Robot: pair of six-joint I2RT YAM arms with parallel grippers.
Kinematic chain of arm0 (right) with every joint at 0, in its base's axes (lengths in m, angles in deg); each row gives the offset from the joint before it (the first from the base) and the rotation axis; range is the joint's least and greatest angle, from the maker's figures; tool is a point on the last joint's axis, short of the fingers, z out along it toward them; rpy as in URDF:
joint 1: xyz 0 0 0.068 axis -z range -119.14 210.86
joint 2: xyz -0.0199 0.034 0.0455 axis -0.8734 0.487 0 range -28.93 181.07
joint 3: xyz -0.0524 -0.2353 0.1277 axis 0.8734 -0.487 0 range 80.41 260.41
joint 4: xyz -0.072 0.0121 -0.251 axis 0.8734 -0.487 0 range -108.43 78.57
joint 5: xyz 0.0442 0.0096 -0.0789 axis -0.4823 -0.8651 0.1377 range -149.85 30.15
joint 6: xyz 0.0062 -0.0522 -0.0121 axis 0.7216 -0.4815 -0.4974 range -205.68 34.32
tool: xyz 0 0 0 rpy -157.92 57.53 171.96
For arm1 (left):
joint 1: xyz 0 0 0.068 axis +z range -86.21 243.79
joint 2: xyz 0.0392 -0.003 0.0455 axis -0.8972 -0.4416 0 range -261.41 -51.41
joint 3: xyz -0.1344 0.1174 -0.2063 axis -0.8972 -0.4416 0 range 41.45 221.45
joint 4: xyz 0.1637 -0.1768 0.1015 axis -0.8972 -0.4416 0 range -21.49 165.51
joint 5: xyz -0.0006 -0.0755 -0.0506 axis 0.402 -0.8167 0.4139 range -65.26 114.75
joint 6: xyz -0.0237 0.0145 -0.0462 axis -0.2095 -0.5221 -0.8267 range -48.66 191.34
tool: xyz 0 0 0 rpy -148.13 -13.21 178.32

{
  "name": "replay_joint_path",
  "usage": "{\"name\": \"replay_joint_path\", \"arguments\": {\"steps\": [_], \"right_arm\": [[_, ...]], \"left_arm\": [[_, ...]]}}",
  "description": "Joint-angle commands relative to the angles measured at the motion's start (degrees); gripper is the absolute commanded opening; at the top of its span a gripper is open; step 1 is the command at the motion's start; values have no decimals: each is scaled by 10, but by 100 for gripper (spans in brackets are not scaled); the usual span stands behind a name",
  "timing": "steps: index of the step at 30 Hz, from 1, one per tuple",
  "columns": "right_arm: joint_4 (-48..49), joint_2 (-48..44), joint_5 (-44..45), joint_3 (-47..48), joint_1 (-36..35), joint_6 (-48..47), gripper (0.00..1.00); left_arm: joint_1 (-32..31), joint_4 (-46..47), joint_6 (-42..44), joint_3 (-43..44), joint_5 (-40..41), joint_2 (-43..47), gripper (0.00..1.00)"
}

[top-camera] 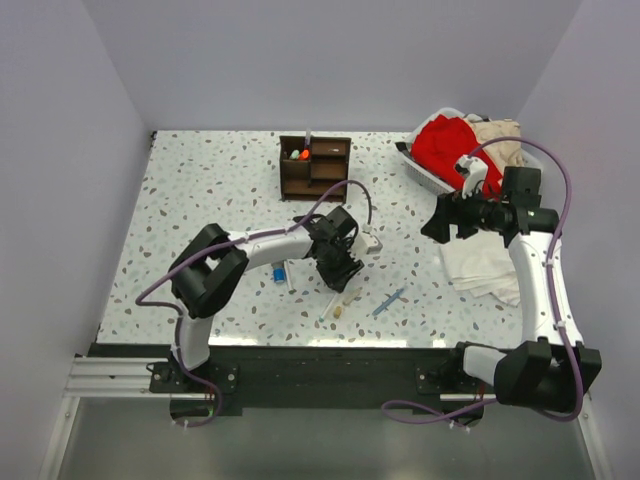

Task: Sort the stationery into containers
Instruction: Pick up the pen from the center of the board.

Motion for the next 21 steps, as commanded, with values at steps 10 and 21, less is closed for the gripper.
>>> {"name": "replay_joint_path", "arguments": {"steps": [10,21], "right_arm": [[27,7,-18,-4,-3,7,82],[-4,-13,-7,-11,-3,-34,82]], "left_arm": [[-12,-58,2,-22,56,-50,48],[-27,-48,-22,-37,62,-74,38]]}}
